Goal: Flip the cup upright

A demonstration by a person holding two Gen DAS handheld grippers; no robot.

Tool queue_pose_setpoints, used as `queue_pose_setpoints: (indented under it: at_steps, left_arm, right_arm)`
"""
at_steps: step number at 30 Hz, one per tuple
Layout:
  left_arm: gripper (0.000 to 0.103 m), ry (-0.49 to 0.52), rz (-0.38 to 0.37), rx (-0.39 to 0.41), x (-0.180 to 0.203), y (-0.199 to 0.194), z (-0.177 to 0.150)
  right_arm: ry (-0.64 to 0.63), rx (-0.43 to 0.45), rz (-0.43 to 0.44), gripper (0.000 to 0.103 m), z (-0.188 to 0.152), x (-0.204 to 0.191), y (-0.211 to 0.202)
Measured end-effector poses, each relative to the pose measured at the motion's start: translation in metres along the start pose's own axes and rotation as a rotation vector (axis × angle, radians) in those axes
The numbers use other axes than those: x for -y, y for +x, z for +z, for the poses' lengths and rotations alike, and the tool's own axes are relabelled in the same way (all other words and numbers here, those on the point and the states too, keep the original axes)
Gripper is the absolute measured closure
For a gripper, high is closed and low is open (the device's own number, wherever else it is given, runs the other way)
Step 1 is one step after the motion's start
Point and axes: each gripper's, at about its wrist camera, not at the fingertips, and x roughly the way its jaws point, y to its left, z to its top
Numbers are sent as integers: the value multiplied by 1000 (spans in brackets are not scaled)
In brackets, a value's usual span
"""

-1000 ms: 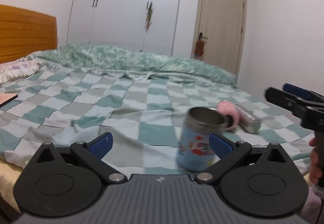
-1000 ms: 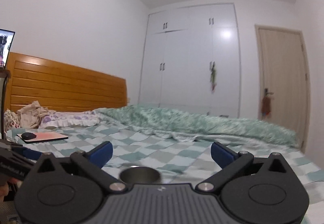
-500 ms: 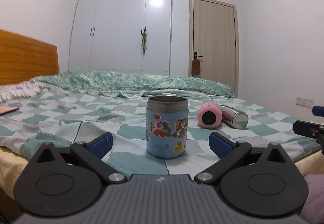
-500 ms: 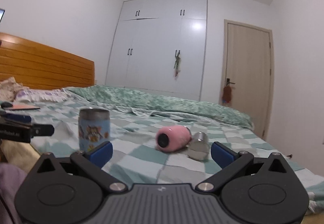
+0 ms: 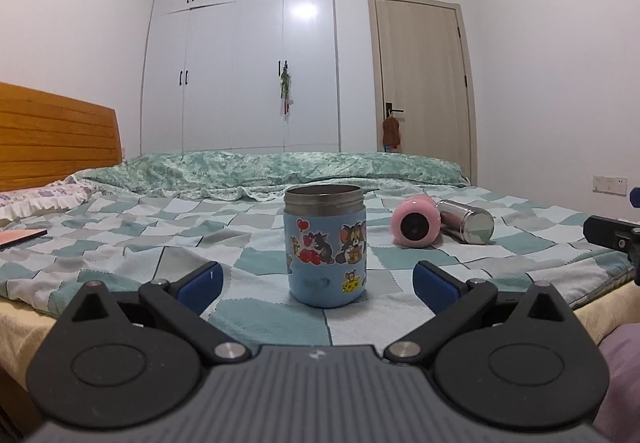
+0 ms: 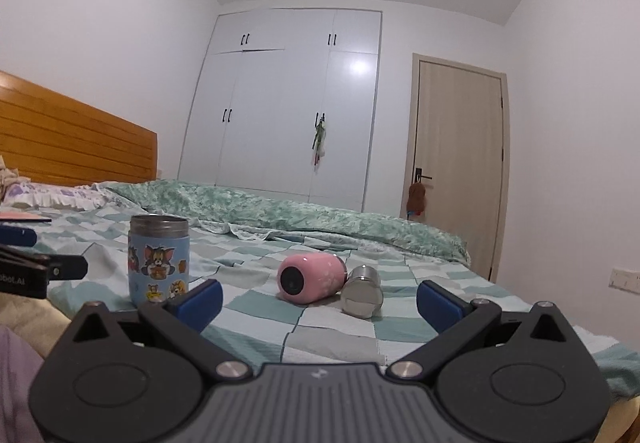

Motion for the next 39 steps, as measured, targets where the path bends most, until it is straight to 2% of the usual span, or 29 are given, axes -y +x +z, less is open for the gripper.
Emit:
queue_pose_setpoints:
  at_steps: [39]
  left_arm:
    - [0, -4, -9, 7, -4, -1, -3]
  right_arm:
    - [-4, -9, -2, 0, -3, -3, 1]
